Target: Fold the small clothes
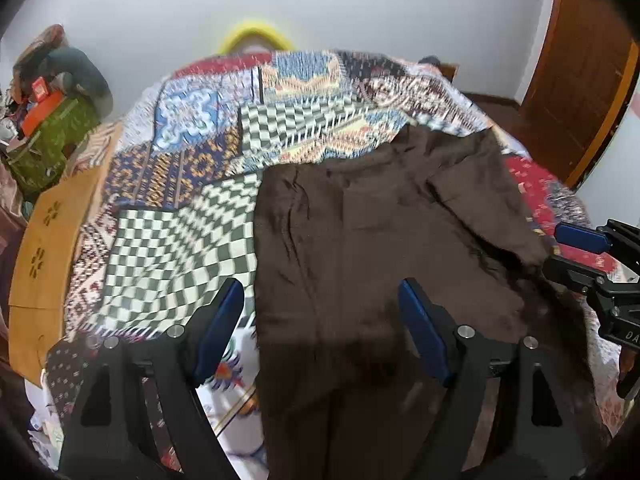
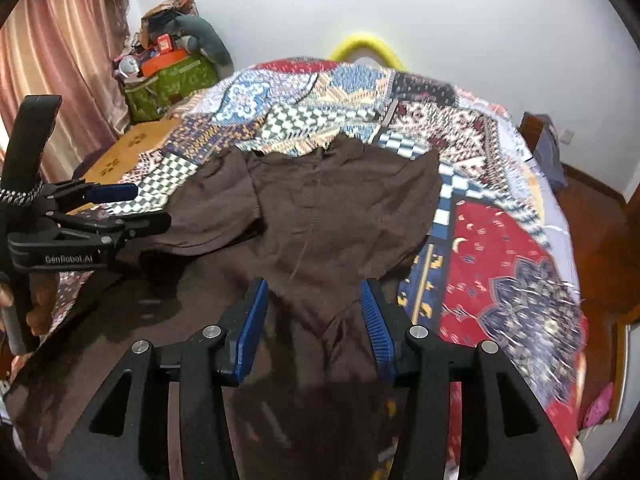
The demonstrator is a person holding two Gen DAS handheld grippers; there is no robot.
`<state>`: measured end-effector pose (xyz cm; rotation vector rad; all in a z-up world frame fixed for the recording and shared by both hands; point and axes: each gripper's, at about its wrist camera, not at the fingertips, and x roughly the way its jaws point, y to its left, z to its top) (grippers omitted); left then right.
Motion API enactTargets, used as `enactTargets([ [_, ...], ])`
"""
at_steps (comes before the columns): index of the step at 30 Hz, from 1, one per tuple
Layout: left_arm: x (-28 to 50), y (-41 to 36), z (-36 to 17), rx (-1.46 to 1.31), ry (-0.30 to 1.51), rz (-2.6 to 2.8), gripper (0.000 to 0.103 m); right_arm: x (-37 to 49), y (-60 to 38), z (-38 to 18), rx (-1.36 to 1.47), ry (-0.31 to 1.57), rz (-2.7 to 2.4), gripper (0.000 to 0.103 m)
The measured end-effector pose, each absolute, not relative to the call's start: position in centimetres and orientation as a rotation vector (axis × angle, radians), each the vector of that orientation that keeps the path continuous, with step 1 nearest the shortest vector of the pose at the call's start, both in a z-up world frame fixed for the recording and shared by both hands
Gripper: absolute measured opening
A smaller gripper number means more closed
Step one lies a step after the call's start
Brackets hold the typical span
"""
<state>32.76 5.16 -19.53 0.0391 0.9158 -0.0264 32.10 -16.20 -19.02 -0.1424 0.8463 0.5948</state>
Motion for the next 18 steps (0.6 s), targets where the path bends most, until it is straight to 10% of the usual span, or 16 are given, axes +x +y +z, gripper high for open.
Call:
enactTargets([
  [18,19.7,9.1,-17.5,-0.018,0.954,-0.029,0.084,21.6,-21.4,-16.2,-0.123,0.815,0.556,0.065],
])
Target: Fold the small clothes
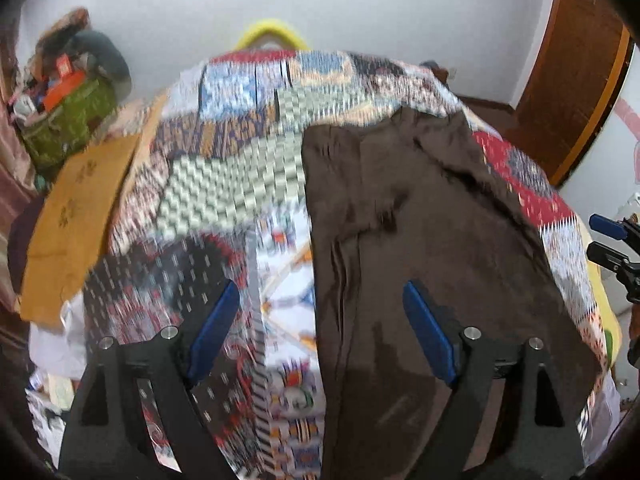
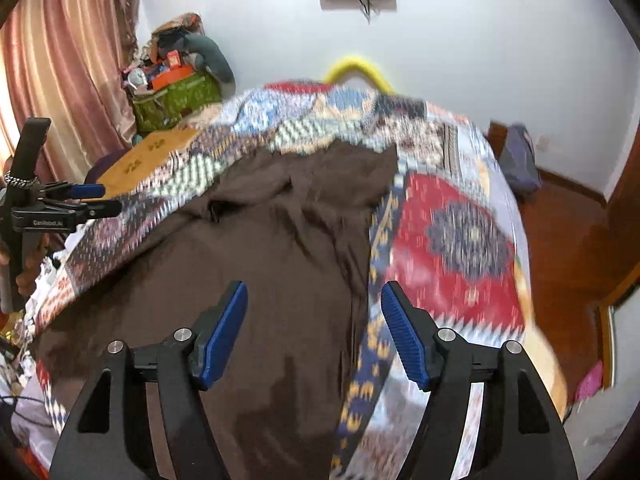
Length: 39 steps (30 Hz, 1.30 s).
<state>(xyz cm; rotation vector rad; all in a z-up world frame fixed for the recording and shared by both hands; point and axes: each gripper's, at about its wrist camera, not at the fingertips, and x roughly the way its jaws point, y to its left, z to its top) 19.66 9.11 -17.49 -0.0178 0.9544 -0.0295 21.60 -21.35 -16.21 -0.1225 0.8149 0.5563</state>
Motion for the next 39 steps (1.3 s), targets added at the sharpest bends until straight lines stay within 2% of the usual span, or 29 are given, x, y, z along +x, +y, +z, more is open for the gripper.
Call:
enactTargets([
  [4,18.3,9.4,-20.7,-0.063,1.038,-0.048,0.083,20.7,-22.3,-19.6,-0.079,0.920,0.544,0.065],
  [7,17.6,9.1,-22.7,-0.086,1.096,-0.072,0.066,20.2,-22.6,-22.2,-0.052,0.995,0.551,0.065],
  [9,17.1,9.1,-23.5,-0.108,1.114,-0.095,0.052,20.1,-22.6,-23.6,-0.033,1.041,0.568,0.065],
  [10,16.9,9.2,-23.5,-0.123,1.106,-0.105,0.048,20.0,-22.5,-24.1,-0.025,1.057,0.575,0.061],
  [12,16.9,9.2,-23.4,-0.129,1.105,-0.110,0.015,19.9,-22.7,-24.5,0.019,1.053,0.595,0.053],
  [13,17.0,9.2,-23.3,-0.130,1.108,-0.104,0.009,20.0,-22.7,-24.6,0.035,1.049,0.602,0.045],
  [15,17.4,9.4,-23.2,-0.129,1.111,-0.091,0.005,20.2,-22.7,-24.3,0.044,1.036,0.609,0.019],
  [16,17.5,9.6,-22.9,-0.126,1.096,-0.085,0.005,20.4,-22.7,-24.1,0.039,1.028,0.602,0.008],
  [25,22.0,10.4,-17.8,-0.109,0.944,-0.059,0.005,23.8,-21.9,-19.7,0.008,0.878,0.588,0.007],
  [31,27.0,11.4,-18.4,-0.122,0.955,0.012,0.005,26.9,-20.6,-19.0,-0.021,0.837,0.532,0.010],
  [32,27.3,11.6,-18.7,-0.119,0.961,0.033,0.006,27.3,-20.5,-19.2,-0.030,0.850,0.517,0.014],
  [33,27.7,11.9,-19.1,-0.120,0.975,0.051,0.008,27.5,-20.6,-19.5,-0.047,0.866,0.505,0.015],
  [35,27.5,12.4,-19.3,-0.135,0.990,0.047,0.015,27.7,-20.5,-19.7,-0.085,0.886,0.480,0.027],
  [37,26.5,12.7,-19.4,-0.152,0.996,0.025,0.026,27.1,-21.0,-19.5,-0.089,0.876,0.477,0.038],
  [38,25.8,12.8,-19.3,-0.146,0.997,0.015,0.035,26.6,-21.5,-19.2,-0.076,0.862,0.484,0.042],
  [39,25.2,12.8,-19.3,-0.137,0.995,0.013,0.042,26.1,-22.0,-19.0,-0.067,0.853,0.488,0.044],
])
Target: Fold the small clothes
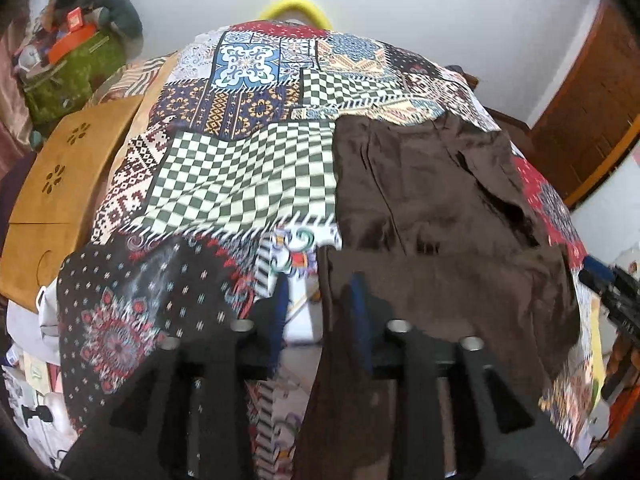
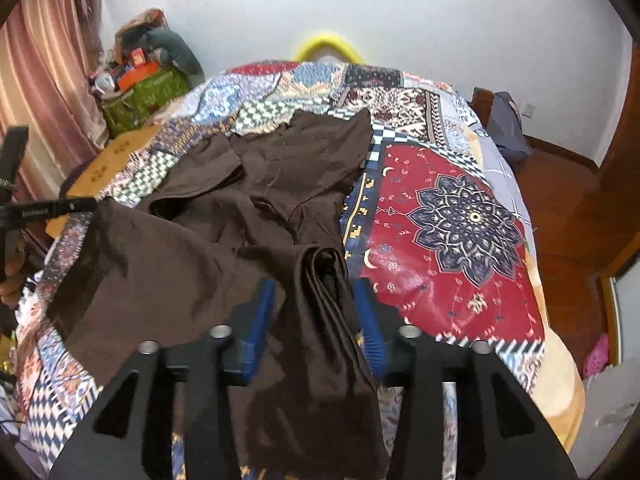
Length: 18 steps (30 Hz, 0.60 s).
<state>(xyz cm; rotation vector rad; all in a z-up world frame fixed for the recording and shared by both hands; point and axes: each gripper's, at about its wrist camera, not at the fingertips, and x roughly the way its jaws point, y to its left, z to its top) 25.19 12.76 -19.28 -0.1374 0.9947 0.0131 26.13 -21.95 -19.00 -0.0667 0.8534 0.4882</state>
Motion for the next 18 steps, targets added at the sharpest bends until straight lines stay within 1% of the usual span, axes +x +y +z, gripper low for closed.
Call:
enactTargets([
  [2,23.7,12.7,-19.2,-0.110,0.992,0.014,0.048,25.2,-22.9,-18.7,-0.051,0.852,0.499,0.044],
  [3,22.8,12.7,-19.3,-0.104,0.998,0.009,0.049,24.8,-23.3,-18.7,-0.047,0.858,0.501,0.044],
  [7,19.9,13.3,-20.2,-0.130,1.033,-0.002,0.050,23.5,-24.5,-19.6,-0.045,0.893,0.492,0.045],
  [13,16.4,14.1,-22.4,-0.189,1.103,0.003,0.050,21.8,-26.8,-23.2,-0.022,0.993,0.452,0.045],
  [18,14.8,14.3,-23.2,-0.247,1.114,-0.019,0.050,21.3,-27.3,-24.5,-0.007,1.035,0.448,0.045],
])
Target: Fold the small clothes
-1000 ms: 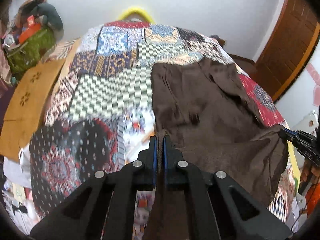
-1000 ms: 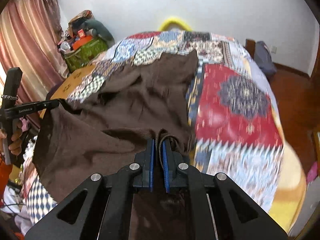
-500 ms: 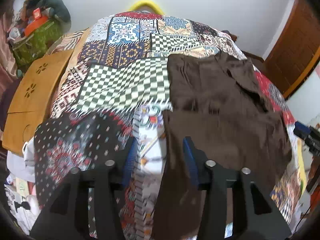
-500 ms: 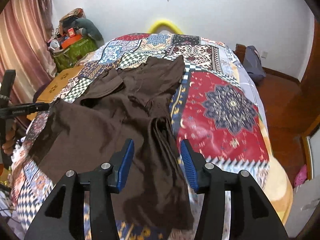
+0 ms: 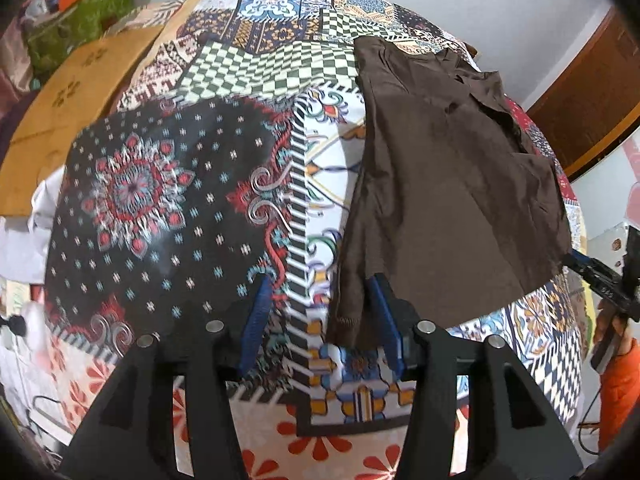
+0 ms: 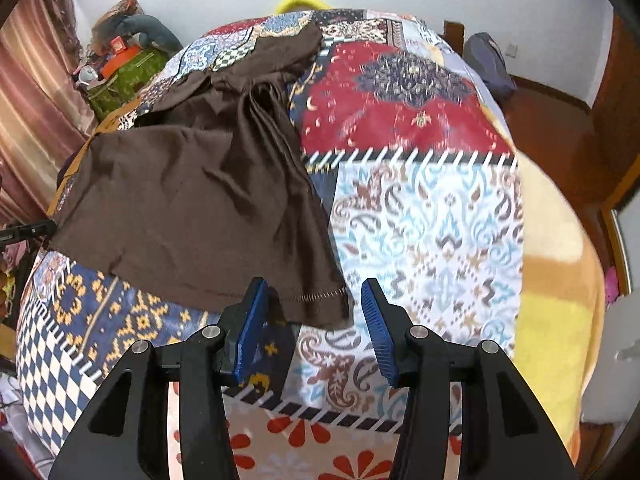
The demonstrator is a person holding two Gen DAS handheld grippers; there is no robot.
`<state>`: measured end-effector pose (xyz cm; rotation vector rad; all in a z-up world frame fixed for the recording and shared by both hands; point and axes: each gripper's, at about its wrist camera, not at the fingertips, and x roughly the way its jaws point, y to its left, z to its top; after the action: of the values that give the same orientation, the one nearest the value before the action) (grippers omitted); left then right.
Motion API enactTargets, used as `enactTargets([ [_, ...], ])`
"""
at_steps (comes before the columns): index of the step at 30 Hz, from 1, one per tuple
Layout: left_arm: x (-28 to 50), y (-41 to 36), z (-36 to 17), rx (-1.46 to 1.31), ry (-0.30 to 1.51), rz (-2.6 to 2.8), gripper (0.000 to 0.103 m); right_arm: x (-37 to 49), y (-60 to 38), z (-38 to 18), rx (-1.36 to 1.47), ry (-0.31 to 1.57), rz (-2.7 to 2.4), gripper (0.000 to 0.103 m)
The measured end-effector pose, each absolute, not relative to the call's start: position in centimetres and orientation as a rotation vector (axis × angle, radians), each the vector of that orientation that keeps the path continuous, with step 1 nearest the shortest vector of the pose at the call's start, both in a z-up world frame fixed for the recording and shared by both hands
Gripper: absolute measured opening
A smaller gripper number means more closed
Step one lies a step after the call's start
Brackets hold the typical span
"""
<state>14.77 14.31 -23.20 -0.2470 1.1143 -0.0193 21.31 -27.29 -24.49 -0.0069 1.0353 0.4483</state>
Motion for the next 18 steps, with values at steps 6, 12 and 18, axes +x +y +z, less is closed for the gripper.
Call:
enactTargets([
  [6,14.5,12.4,-23.7,-0.226,1.103,-0.065,0.026,21.7,-27.2,-25.4,0.046,1.040,0.453,0.039],
  [12,14.8,11.5,-23.3,-0.206,1.098,-0.068,0.009,21.2,-27.4,-25.1,0.073,1.047,0.468,0.008],
  [18,14.3,11.7,-20.5,-0.188,1.030,-0.052,0.008,20.2,-28.2,-22.5,0.086,0.974,0.476,0.005],
])
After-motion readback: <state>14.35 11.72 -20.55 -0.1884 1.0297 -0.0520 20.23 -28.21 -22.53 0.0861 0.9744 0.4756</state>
